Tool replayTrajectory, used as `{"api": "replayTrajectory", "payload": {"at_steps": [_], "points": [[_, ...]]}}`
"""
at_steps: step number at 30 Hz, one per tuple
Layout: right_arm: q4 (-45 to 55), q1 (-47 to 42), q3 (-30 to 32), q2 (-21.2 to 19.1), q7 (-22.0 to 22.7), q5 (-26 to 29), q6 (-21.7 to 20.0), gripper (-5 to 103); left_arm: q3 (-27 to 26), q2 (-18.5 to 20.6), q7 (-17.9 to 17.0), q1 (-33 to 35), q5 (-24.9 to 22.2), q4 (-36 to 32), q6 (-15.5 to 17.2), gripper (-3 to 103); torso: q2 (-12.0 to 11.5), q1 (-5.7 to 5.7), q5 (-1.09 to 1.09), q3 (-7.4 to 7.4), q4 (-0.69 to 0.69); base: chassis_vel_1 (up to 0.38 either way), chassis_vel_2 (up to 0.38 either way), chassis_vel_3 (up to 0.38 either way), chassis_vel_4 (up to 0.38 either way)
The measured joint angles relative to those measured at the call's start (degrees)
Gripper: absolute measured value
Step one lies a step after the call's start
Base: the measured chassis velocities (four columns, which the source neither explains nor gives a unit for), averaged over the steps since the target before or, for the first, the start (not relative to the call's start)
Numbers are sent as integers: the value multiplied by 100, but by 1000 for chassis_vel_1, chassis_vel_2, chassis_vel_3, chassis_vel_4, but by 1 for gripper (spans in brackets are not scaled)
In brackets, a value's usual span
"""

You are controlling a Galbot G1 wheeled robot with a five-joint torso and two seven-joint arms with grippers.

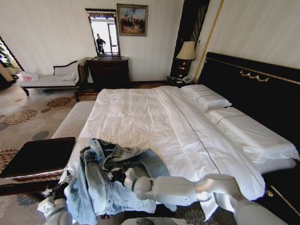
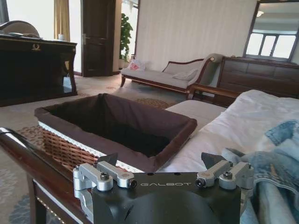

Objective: Pick up the clothes from the bed and hang them on the clothes hanger.

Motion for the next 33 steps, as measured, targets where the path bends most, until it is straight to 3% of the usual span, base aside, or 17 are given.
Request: {"api": "replayTrajectory", "payload": {"at_steps": [6, 12, 15, 17, 19, 23, 25, 27, 30, 33], "points": [[-651, 53, -223, 455, 614, -154, -166, 0, -89, 35, -20, -60, -65, 61, 14, 100, 0, 0, 0, 0, 1, 0, 0, 0, 0], [-708, 135, -322, 602, 1041, -202, -350, 21, -200, 119, -19, -45, -161, 83, 12, 100, 0, 0, 0, 0, -1, 0, 0, 0, 0], [-9, 560, -271, 456, 1262, 158, -487, 37, -336, 209, -18, -37, -272, 101, 12, 100, 0, 0, 1, 0, 0, 0, 0, 0, 0], [182, 678, -218, 420, 1316, 275, -558, 37, -375, 231, -17, -42, -307, 105, 12, 100, 0, 0, 0, 0, 0, 0, 0, 0, 0], [421, 976, -67, 407, 1437, 467, -785, 48, -471, 282, -18, -76, -403, 126, 36, 100, 0, 0, 2, 0, 0, 0, 0, 0, 0], [-256, 1421, 9, 709, 1221, 120, -1095, 64, -576, 332, -98, -169, -475, 279, 137, 100, 0, 0, 1, 0, -1, 0, 0, 0, 0], [-1098, 1598, -61, 1101, 758, -271, -1084, 75, -588, 336, -151, -199, -440, 404, 164, 100, 0, 1, 0, 0, 0, 0, 0, 0, 0], [-1462, 1634, -107, 1262, 509, -402, -991, 75, -589, 336, -156, -196, -439, 416, 165, 100, -1, 1, 0, 1, 0, 0, 0, 0, 0], [-2686, 1691, -272, 1820, -230, -934, -774, 91, -584, 317, -156, -149, -439, 362, 165, 100, -1, 2, 1, 0, 4, 0, 0, 0, 0], [-3324, 1689, -376, 1883, -507, -1097, -878, 99, -578, 280, -161, -95, -437, 260, 163, 100, -1, 1, 0, 0, 2, 0, 0, 0, 0]]}}
